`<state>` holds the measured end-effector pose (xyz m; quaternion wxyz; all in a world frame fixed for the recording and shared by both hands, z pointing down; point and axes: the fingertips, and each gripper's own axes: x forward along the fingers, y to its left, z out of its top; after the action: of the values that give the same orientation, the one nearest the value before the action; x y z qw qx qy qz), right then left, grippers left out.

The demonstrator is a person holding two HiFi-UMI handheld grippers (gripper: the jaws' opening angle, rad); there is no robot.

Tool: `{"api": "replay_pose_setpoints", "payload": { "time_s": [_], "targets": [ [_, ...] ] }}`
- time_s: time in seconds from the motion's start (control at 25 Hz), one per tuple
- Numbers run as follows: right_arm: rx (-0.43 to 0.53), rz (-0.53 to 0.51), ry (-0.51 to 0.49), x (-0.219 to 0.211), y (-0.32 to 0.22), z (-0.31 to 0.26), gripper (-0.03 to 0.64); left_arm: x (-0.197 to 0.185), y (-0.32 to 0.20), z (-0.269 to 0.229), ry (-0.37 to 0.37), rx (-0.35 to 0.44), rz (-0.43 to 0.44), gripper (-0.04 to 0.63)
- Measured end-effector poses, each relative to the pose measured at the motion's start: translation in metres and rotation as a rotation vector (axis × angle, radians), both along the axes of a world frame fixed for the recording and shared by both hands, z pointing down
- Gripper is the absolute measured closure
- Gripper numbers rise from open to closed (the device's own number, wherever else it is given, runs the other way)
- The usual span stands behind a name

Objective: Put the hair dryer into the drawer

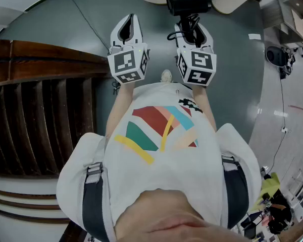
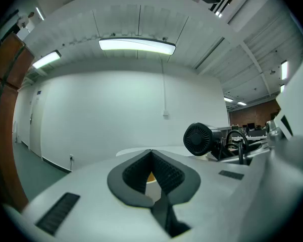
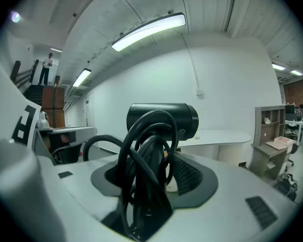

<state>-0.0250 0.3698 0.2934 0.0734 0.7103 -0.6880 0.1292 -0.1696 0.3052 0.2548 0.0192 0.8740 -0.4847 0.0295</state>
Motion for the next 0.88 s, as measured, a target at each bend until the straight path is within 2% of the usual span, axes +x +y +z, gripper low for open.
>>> {"api": "replay_pose_setpoints", "payload": {
  "time_s": [0.52, 0.72, 0.88],
  "targets": [
    [0.082, 0.003, -0.023, 0.018, -0.006, -0.014, 0.374, -0.003, -0.014, -0.022, -0.023, 0.068, -0.051, 0.58],
    [0.131, -0.022, 0.12, 0.024, -0.015, -0.025, 0.376, 0.002, -0.026, -0.025, -0.03, 0.072, -0.069, 0.58],
    [0.131, -0.034, 0.04, 0.03, -0.029, -0.021, 0.376, 0.014, -0.027, -0.025, -0.068, 0.092, -0.065, 0.58]
  ]
}}
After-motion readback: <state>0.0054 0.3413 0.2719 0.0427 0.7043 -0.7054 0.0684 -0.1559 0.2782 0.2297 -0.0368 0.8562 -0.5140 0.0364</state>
